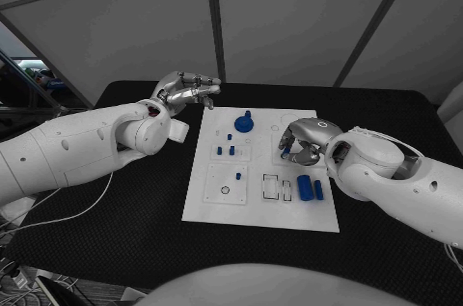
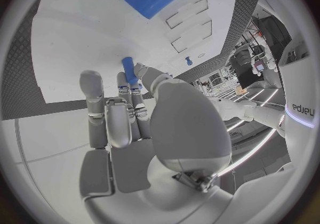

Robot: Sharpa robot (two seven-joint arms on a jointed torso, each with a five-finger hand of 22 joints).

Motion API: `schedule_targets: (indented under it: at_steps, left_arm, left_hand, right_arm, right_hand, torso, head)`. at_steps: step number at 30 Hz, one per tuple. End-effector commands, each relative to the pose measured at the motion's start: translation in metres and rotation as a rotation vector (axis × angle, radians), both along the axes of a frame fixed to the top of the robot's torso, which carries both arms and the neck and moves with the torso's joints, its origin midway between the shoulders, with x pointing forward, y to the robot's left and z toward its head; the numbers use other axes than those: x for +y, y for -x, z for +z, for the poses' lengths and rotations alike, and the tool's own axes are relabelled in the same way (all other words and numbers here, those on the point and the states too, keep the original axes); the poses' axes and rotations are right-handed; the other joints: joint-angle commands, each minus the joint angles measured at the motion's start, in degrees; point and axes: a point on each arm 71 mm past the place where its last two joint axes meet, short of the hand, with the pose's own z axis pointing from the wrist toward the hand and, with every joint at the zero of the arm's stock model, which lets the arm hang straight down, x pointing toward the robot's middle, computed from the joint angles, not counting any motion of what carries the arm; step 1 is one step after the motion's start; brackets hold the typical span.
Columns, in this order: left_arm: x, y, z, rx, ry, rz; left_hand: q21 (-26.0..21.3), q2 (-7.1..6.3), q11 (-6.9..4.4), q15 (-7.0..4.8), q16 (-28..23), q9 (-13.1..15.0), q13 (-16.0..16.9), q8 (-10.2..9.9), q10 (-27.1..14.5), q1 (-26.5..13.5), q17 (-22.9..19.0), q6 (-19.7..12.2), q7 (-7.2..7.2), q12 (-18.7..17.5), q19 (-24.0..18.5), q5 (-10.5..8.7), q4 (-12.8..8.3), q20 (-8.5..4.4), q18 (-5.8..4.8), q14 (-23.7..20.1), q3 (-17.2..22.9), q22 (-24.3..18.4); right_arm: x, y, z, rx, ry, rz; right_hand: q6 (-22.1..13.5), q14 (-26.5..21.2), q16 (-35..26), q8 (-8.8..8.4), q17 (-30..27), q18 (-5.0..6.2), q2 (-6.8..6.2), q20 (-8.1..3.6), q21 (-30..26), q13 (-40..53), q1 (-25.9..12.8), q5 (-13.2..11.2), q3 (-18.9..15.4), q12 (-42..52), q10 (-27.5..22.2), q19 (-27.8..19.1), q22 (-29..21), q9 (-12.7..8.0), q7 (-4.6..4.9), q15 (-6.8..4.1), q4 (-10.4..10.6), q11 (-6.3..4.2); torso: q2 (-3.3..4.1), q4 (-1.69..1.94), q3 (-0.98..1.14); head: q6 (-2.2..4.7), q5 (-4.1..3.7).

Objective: Assemble the parts on the task board

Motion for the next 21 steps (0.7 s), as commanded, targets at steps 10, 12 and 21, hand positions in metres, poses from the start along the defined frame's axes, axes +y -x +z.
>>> schedule_targets:
  at_steps: [10, 12, 21]
  left_arm:
    - [-0.001, 0.0, 0.001, 0.001, 0.005, -0.01]
    - [-0.001, 0.0, 0.001, 0.001, 0.005, -0.009]
    - [-0.001, -0.001, 0.001, 0.002, 0.004, -0.008]
  left_hand:
    - [-0.32, 0.67, -0.03, 0.21, -0.29, 0.0, 0.06, -0.17, -0.48, -0.22, -0.08, -0.43, -0.06, 0.23, -0.07, -0.18, 0.14, 0.18, -0.56, -0.16, -0.4, -0.09]
    - [-0.32, 0.67, -0.03, 0.21, -0.29, 0.0, 0.06, -0.17, -0.48, -0.22, -0.08, -0.43, -0.06, 0.23, -0.07, -0.18, 0.14, 0.18, -0.56, -0.16, -0.4, -0.09]
    - [-0.36, 0.78, -0.02, 0.23, -0.3, 0.0, 0.06, -0.17, -0.52, -0.28, -0.1, -0.44, -0.05, 0.26, -0.06, -0.18, 0.21, 0.19, -0.57, -0.16, -0.41, -0.11]
  right_arm:
    - [0.003, 0.004, 0.004, -0.025, -0.007, 0.007]
    - [0.003, 0.004, 0.005, -0.03, -0.013, 0.008]
    - [0.004, 0.009, 0.011, -0.055, -0.041, 0.012]
  right_hand:
    - [3.37, 2.85, 0.4, 1.69, 0.65, -0.13, 1.59, -0.95, 1.51, 1.37, 1.42, -0.27, 0.28, 2.11, 5.14, 1.47, 2.21, 0.65, -0.69, -1.45, -1.11, -1.15]
    - [3.88, 2.9, 0.5, 1.92, 0.78, -0.22, 1.79, -1.16, 1.82, 1.7, 1.57, -0.24, 0.19, 2.48, 5.86, 1.75, 2.72, 0.75, -0.87, -1.67, -1.3, -1.4]
    - [4.69, 3.02, 0.76, 2.27, 1.18, -0.42, 2.2, -1.56, 2.46, 2.35, 1.97, -0.18, 0.15, 2.93, 6.75, 2.32, 3.77, 0.97, -1.17, -2.02, -1.82, -1.76]
  torso:
    - [0.0, 0.0, 0.02]
    - [0.0, 0.0, 0.02]
    - [-0.02, 0.0, -0.01]
  head:
    - [-0.11, -0.1]
    - [-0.11, -0.1]
    - [-0.08, -0.25]
